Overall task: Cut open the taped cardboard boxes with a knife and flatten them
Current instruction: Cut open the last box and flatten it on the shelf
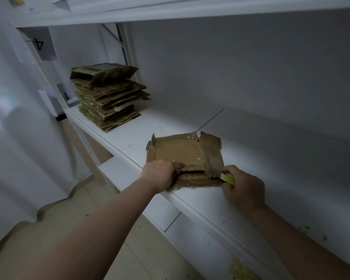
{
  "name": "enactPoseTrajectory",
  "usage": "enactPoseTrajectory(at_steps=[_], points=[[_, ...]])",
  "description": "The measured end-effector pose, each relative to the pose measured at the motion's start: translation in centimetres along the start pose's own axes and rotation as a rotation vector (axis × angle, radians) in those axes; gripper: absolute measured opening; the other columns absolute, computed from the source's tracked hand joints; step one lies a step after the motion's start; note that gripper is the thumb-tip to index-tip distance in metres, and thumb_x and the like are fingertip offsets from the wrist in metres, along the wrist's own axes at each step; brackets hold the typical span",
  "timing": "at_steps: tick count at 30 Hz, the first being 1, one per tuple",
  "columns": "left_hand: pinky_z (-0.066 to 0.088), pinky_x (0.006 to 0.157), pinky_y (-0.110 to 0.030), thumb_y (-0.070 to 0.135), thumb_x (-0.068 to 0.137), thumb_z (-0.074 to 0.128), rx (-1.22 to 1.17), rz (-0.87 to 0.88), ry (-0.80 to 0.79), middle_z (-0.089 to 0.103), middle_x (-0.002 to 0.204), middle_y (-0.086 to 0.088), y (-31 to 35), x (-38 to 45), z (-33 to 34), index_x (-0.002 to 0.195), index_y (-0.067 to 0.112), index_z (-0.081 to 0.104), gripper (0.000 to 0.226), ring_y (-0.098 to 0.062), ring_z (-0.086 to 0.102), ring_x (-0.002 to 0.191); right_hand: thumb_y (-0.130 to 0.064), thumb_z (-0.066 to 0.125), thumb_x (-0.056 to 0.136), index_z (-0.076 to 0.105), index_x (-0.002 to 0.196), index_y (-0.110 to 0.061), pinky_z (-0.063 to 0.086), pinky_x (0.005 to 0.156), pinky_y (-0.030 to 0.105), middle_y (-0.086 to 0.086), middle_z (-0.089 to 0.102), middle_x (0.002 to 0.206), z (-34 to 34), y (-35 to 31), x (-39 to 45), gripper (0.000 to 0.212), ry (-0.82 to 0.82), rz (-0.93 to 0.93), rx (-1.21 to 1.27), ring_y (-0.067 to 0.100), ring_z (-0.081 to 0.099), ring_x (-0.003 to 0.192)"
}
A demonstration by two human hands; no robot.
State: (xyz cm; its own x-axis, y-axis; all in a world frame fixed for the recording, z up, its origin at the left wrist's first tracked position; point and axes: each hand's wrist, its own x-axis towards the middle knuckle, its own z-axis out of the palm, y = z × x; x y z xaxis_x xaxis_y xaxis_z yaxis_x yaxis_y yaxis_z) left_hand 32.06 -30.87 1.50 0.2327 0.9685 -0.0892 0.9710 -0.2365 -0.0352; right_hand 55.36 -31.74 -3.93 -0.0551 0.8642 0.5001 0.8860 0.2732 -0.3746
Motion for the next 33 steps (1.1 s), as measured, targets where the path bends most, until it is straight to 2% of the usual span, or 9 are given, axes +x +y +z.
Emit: enactPoseTrajectory(at_steps=[3, 7, 12, 17, 21, 25, 28, 31, 33], points=[[0.050, 0.088, -0.040, 0.013, 0.100, 0.035, 0.046, -0.015, -0.086, 0.050, 0.142, -0.002, -0.5, 0.2, 0.9, 0.147, 0.041, 0.027, 0.056, -0.027, 0.056, 0.117, -0.016, 0.057, 0.070, 0.066, 0.077, -0.015, 0.018, 0.047, 0.014, 0.002, 0.055, 0.050, -0.1, 0.2, 0.0, 0.012, 0.083, 0.132, -0.061, 0.026, 0.044, 0.039], [0.034, 0.109, -0.049, 0.033, 0.103, 0.031, 0.076, 0.056, -0.248, 0.002, 0.163, -0.003, 0.3, -0.2, 1.5, 0.154, 0.025, 0.002, 0.059, -0.022, 0.011, 0.149, -0.009, 0.056, 0.078, 0.068, 0.090, -0.010, 0.018, 0.049, 0.017, 0.007, 0.055, 0.054, -0.5, -0.6, 1.5, 0.018, 0.102, 0.212, -0.066, 0.024, 0.038, 0.045], [0.002, 0.120, -0.050, 0.079, 0.085, 0.027, -0.034, 0.010, -0.318, -0.022, 0.159, -0.008, 1.2, -1.0, 2.5, 0.151, 0.016, -0.018, 0.102, -0.024, -0.017, 0.147, -0.014, 0.048, 0.090, 0.051, 0.133, -0.027, 0.040, 0.068, 0.030, 0.007, 0.064, 0.110, 0.6, -4.7, 5.7, 0.045, -0.205, 0.148, -0.093, 0.028, 0.056, 0.103], [0.003, 0.120, -0.049, 0.079, 0.086, 0.021, -0.090, -0.027, -0.312, -0.009, 0.160, -0.016, 2.0, -0.9, 1.9, 0.154, 0.010, -0.005, 0.100, -0.030, -0.008, 0.148, -0.028, 0.049, 0.094, 0.015, 0.151, -0.025, 0.017, 0.115, 0.045, 0.002, 0.008, 0.160, 4.2, -5.4, 7.8, 0.067, -0.523, 0.008, -0.119, 0.026, 0.003, 0.147], [0.042, 0.099, -0.043, 0.054, 0.100, 0.024, -0.313, -0.025, -0.074, 0.063, 0.114, -0.015, 0.5, 1.0, -1.4, 0.121, 0.015, 0.060, 0.057, -0.031, 0.057, 0.110, -0.027, 0.039, 0.095, 0.007, 0.152, -0.025, 0.004, 0.118, 0.046, 0.003, -0.001, 0.160, 6.3, -4.6, 7.0, 0.065, -0.595, -0.033, -0.238, 0.024, -0.003, 0.147], [0.048, 0.086, -0.037, 0.027, 0.102, 0.036, -0.347, -0.112, 0.157, 0.064, 0.106, -0.010, -2.3, 3.9, -2.4, 0.110, 0.011, 0.060, 0.030, -0.027, 0.061, 0.100, -0.025, 0.044, 0.092, 0.015, 0.151, -0.028, 0.006, 0.118, 0.046, 0.001, 0.011, 0.160, 6.5, -4.4, 6.8, 0.066, -0.593, -0.047, -0.210, 0.024, 0.005, 0.147], [0.023, 0.115, -0.044, 0.019, 0.100, 0.034, -0.308, -0.073, 0.029, 0.033, 0.151, -0.016, -2.4, 5.3, 0.1, 0.144, 0.008, 0.036, 0.045, -0.033, 0.028, 0.142, -0.028, 0.040, 0.098, 0.046, 0.137, -0.023, 0.035, 0.104, 0.041, 0.007, 0.048, 0.141, 5.7, -4.1, 8.0, 0.039, -0.548, 0.062, -0.058, 0.029, 0.039, 0.134], [-0.006, 0.118, -0.046, 0.043, 0.103, 0.016, -0.217, -0.124, 0.022, -0.009, 0.162, -0.010, -1.9, 5.0, 4.1, 0.155, 0.019, 0.000, 0.059, -0.029, -0.015, 0.147, -0.030, 0.037, 0.100, 0.063, 0.109, -0.016, 0.040, 0.061, 0.028, 0.005, 0.063, 0.087, 5.0, -4.3, 8.5, 0.031, -0.376, 0.031, -0.043, 0.023, 0.060, 0.079], [-0.012, 0.118, -0.050, 0.054, 0.100, 0.009, -0.179, -0.180, 0.087, -0.014, 0.161, -0.007, -1.9, 4.9, 5.5, 0.154, 0.028, -0.005, 0.062, -0.029, -0.021, 0.146, -0.025, 0.046, 0.095, 0.062, 0.115, -0.010, 0.046, 0.066, 0.032, 0.013, 0.065, 0.100, 5.6, -4.5, 7.5, 0.029, -0.267, -0.058, -0.084, 0.031, 0.059, 0.085]])
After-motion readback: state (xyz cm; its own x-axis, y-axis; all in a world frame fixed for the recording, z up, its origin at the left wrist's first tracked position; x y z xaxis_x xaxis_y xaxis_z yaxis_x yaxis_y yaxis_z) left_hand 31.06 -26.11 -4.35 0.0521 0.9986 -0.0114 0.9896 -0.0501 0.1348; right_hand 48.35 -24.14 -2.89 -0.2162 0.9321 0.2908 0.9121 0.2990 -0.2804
